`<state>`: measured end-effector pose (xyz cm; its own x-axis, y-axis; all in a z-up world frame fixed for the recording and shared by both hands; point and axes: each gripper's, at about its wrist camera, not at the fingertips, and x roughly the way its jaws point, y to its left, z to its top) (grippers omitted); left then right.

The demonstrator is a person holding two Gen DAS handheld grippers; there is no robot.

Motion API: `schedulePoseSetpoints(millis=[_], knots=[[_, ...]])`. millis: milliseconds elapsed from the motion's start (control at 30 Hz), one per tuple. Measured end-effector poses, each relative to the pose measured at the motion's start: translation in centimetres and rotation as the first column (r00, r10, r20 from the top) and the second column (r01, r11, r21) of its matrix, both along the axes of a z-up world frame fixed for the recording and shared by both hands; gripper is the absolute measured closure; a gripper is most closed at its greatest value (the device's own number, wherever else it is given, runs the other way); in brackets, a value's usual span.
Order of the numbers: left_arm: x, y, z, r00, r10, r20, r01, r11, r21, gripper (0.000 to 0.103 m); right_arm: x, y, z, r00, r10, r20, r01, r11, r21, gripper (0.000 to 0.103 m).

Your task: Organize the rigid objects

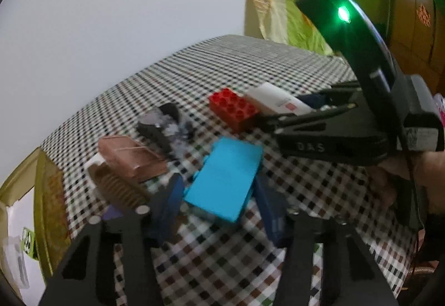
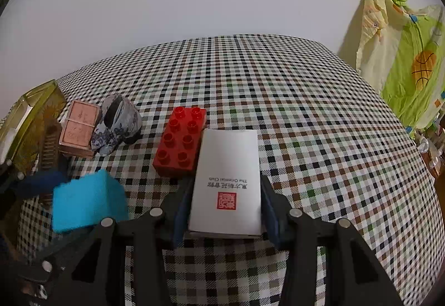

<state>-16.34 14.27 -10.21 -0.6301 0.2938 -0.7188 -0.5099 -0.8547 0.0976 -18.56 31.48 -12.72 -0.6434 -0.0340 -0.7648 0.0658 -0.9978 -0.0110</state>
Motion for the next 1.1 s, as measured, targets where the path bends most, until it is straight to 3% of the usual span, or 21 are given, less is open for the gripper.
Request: schedulePoseSetpoints(millis=[100,300,400,700,900,1100], knots=[[0.4,0.6,0.0,1.0,-0.008,-0.019,0.008,1.0,-0.022,0.059,0.0,0.0,0.0,1.0,0.002,-0.001,-0.002,1.0,-0.001,0.055],[0.3,-1.0,0.7,0.997,0.066,-0.037,-0.064,0.997,0.039,0.061,0.3,0.0,0.2,1.0,0.003,-0.018,-0.003,1.0,-0.005,0.059],[0.5,-1.0,0.7,0.996,0.074,-0.051,-0.073,0.997,0.025,0.061,0.4,-0.2,0.3,1.0,0.013,-0.02,-0.013,1.0,0.001,0.059],[2.0,-1.7,1.7,0.984,0.113,-0.135,-0.11,0.994,0.027,0.061,1.5,0.1,1.3,0.995,0.009,-0.095,-0.01,1.0,-0.003,0.06],[2.5,-2.8,2.2,0.96,0.212,-0.182,-0.206,0.977,0.052,0.061,2.1,-0.1,1.8,0.992,0.018,-0.128,-0.017,1.0,0.015,0.06],[2.7,-4.0,2.4,0.928,0.304,-0.216,-0.29,0.952,0.094,0.061,1.6,-1.4,1.4,0.993,0.063,-0.097,-0.059,0.997,0.042,0.06]])
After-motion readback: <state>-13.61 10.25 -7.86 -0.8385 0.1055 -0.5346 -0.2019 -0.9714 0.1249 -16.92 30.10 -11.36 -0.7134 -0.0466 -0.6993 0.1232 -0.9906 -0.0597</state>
